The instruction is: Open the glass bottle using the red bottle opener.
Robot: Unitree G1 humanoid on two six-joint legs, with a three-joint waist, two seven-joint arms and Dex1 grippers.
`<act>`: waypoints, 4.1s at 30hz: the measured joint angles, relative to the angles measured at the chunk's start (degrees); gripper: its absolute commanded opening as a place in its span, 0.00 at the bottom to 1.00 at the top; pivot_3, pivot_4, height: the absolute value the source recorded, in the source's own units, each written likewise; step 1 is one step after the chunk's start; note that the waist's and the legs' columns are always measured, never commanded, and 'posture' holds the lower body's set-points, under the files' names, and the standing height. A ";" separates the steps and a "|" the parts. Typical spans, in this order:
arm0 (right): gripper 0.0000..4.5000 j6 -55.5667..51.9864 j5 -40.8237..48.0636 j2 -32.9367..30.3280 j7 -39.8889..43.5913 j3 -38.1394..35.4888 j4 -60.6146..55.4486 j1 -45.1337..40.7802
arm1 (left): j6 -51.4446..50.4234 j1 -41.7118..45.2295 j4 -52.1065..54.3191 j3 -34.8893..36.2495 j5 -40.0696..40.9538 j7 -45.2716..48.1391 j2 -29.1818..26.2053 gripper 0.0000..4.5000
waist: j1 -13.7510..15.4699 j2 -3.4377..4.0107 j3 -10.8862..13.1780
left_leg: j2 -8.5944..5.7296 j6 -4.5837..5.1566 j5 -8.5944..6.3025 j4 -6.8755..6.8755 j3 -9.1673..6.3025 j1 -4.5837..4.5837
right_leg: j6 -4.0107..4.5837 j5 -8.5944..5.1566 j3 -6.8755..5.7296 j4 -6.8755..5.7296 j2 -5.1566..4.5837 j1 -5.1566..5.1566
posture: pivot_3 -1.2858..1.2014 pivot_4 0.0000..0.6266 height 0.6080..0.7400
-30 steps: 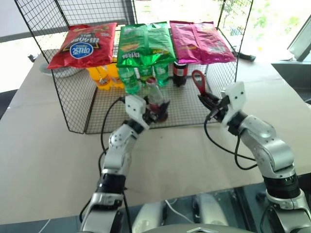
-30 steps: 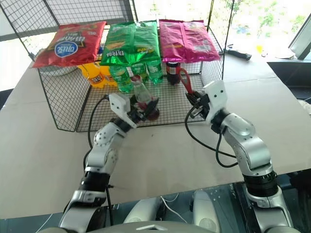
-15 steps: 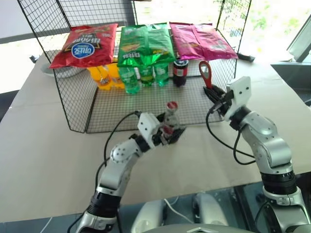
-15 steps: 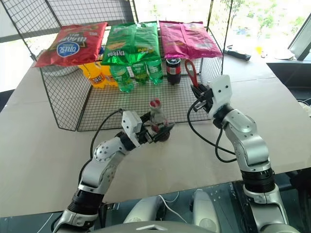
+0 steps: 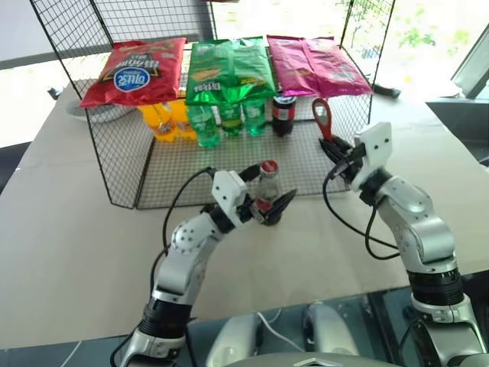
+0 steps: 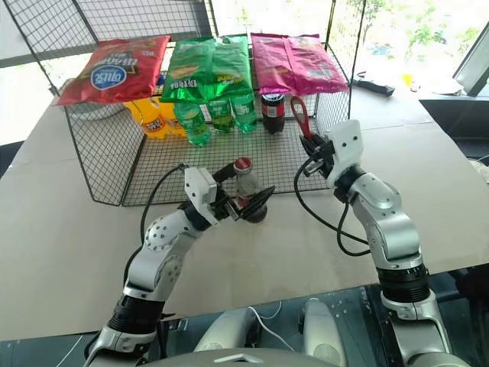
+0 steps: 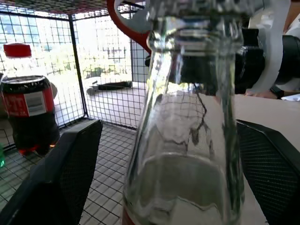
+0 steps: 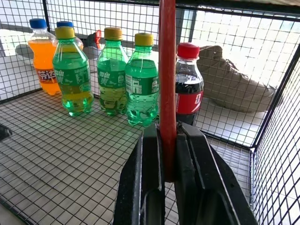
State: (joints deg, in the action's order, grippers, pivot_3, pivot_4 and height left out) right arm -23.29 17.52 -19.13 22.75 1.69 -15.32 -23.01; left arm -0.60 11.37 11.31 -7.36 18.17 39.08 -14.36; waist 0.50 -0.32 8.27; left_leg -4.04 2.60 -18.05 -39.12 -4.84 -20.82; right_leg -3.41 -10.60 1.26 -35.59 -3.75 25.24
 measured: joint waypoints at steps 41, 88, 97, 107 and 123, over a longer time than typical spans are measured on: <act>0.00 38.03 -25.43 -6.09 4.31 9.96 3.40 6.72 | 2.16 0.83 0.36 -0.09 0.90 1.19 0.26 0.42 | 0.13 -0.03 -0.02 | 0.02 -0.04 0.02 -0.06 0.07 0.16 | 0.00 0.00 0.05 -0.06 0.06 -0.10 | 0.52 0.24 0.96; 0.00 77.31 -55.75 -14.84 -23.60 14.13 38.13 -17.59 | 3.36 2.93 -3.76 0.02 0.59 1.87 1.58 0.42 | -1.05 -0.07 -0.03 | 0.13 -0.05 0.03 0.20 0.00 1.26 | 0.04 -0.03 0.05 0.43 0.20 -1.38 | 0.52 0.24 0.96; 0.00 77.12 -54.01 -13.70 -23.48 13.37 37.67 -17.41 | 3.70 2.30 -3.10 0.06 1.04 1.96 1.45 0.42 | -1.04 -0.06 -0.03 | 0.16 -0.05 0.03 0.53 -0.03 1.17 | 0.04 -0.02 0.01 0.77 0.19 -1.30 | 0.52 0.24 0.96; 0.00 74.53 -48.09 -12.15 -21.95 10.65 35.23 -12.70 | 3.60 1.61 -2.20 0.14 1.28 1.96 0.58 0.42 | -1.06 -0.05 -0.02 | 0.16 -0.05 0.03 0.60 -0.06 1.18 | 0.04 -0.02 -0.02 0.77 0.18 -1.29 | 0.52 0.24 0.96; 0.00 68.50 -40.62 -5.20 -11.45 14.27 29.23 -3.75 | 3.51 1.29 -2.03 0.17 1.42 1.91 0.14 0.42 | -1.08 -0.03 -0.02 | 0.16 -0.06 0.03 0.62 -0.07 1.19 | 0.03 -0.02 -0.04 0.74 0.18 -1.26 | 0.52 0.24 0.96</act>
State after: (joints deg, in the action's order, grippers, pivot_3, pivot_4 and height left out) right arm 45.21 -23.10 -24.33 11.30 15.96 13.91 -26.77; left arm 2.91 12.66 9.28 -7.19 19.59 40.98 -14.22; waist -0.58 -0.35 8.25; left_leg -3.88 2.54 -18.02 -38.50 -4.91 -19.63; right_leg -3.37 -10.62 1.22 -34.85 -3.57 23.99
